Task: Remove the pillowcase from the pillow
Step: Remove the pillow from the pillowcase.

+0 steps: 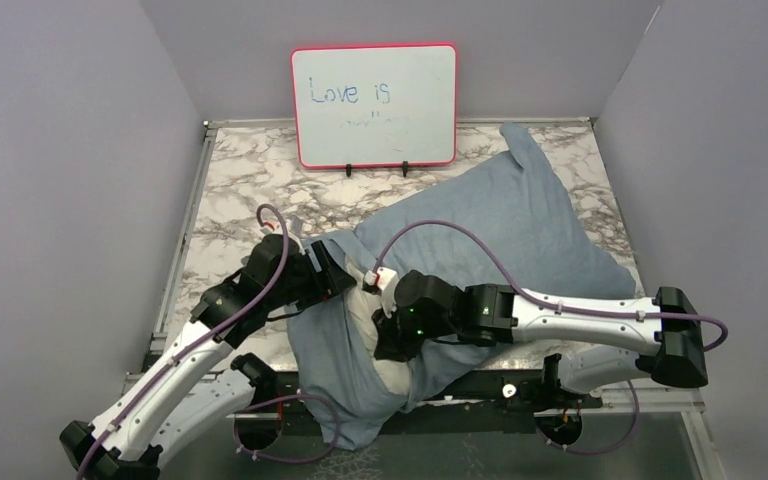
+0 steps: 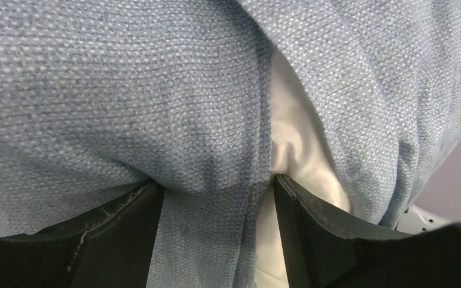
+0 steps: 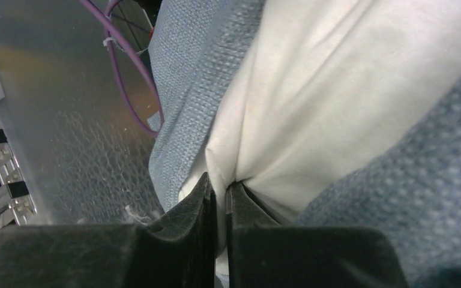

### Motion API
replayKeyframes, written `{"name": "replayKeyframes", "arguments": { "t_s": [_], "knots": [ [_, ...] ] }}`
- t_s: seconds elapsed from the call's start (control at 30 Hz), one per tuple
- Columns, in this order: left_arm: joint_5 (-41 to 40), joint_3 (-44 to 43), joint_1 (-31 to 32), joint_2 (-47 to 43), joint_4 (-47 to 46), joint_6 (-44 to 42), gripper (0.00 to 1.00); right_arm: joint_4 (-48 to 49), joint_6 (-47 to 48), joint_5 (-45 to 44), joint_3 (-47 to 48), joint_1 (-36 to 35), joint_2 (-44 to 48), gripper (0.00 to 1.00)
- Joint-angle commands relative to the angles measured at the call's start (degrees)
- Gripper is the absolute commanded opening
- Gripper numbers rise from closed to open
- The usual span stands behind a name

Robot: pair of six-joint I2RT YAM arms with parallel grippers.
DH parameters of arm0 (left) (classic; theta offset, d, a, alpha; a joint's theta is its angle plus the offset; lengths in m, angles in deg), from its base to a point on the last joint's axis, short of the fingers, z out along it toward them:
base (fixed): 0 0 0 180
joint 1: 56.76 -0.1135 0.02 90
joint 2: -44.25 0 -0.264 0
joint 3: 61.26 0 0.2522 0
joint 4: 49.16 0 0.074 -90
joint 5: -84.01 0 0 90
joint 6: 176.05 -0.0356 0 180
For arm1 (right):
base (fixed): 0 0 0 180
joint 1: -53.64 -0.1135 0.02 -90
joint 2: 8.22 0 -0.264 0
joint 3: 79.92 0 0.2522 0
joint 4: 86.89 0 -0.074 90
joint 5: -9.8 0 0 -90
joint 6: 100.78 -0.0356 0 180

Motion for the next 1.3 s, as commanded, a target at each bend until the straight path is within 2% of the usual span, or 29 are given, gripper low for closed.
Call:
{"name": "replayKeyframes", "arguments": {
  "t_s": [0.0, 0.17, 0.27, 0.33, 0.5, 0.6, 0.67, 0.73, 0.8, 0.87, 0.93, 1.0, 1.03, 1.13, 1.23, 1.27],
  "knots": [
    [-1.56, -3.64, -0.17, 3.73, -3.47, -5.08, 0.68, -4.24, 0.25, -0.99, 1.75, -0.78, 1.82, 0.30],
    [-0.29, -1.08, -0.17, 3.99, -2.18, -4.08, 0.50, -5.42, 0.84, -3.52, 9.72, -0.78, 5.09, 0.54],
    [-0.80, 0.40, -0.17, 1.72, -1.36, -3.25, 0.43, -4.45, 1.55, -6.68, 13.87, -0.78, 6.00, 0.60],
    [-1.39, 0.42, -0.20, 0.38, -0.40, -3.01, 0.41, -7.03, 1.38, -15.04, 17.03, -0.78, 4.72, 0.67],
    [-1.81, 0.45, -0.17, -0.81, 1.13, -3.72, 0.37, -18.89, -1.32, -39.10, 26.50, -0.78, -4.47, 0.74],
    [-1.11, 0.90, -0.17, 0.03, 1.15, -4.37, 0.35, -24.55, -3.62, -48.27, 30.56, -0.71, -10.29, 0.77],
    [-0.59, 0.94, -0.17, 0.94, 1.03, -5.12, 0.31, -26.26, -3.70, -51.80, 32.01, -0.58, -13.69, 0.78],
    [-0.23, 0.69, -0.17, 1.85, 1.03, -6.02, 0.30, -26.75, -3.54, -52.55, 32.86, -0.13, -15.87, 0.76],
    [0.27, 0.33, -0.17, 2.46, 0.78, -6.54, 0.35, -26.45, -3.62, -52.59, 33.00, 0.36, -17.20, 0.69],
    [0.63, 0.11, -0.17, 2.64, 0.35, -6.67, 0.46, -26.22, -3.92, -52.53, 32.93, 0.61, -18.00, 0.57],
    [1.44, 0.10, -0.17, 2.70, -0.56, -7.20, 0.47, -25.90, -4.07, -52.51, 32.64, 0.71, -18.29, 0.43],
    [1.41, -0.34, -0.17, 3.18, -0.14, -8.42, 0.38, -25.87, -4.36, -52.73, 32.57, 0.75, -18.09, 0.37],
    [0.41, -0.74, -0.17, 3.54, 0.96, -8.56, 0.31, -26.10, -4.70, -53.20, 32.55, 0.86, -17.79, 0.29],
    [-6.40, -2.81, -0.17, 4.72, 6.58, -7.36, 0.09, -27.29, -5.18, -55.40, 32.24, 2.37, -16.56, 0.22],
    [-15.48, -5.44, -0.17, 4.78, 12.58, -5.79, 0.00, -27.97, -5.13, -55.36, 30.87, 6.58, -14.26, 0.15],
    [-17.77, -6.20, -0.17, 4.55, 13.95, -5.33, 0.00, -27.62, -4.59, -54.34, 29.95, 8.26, -13.38, 0.12]
  ]
}}
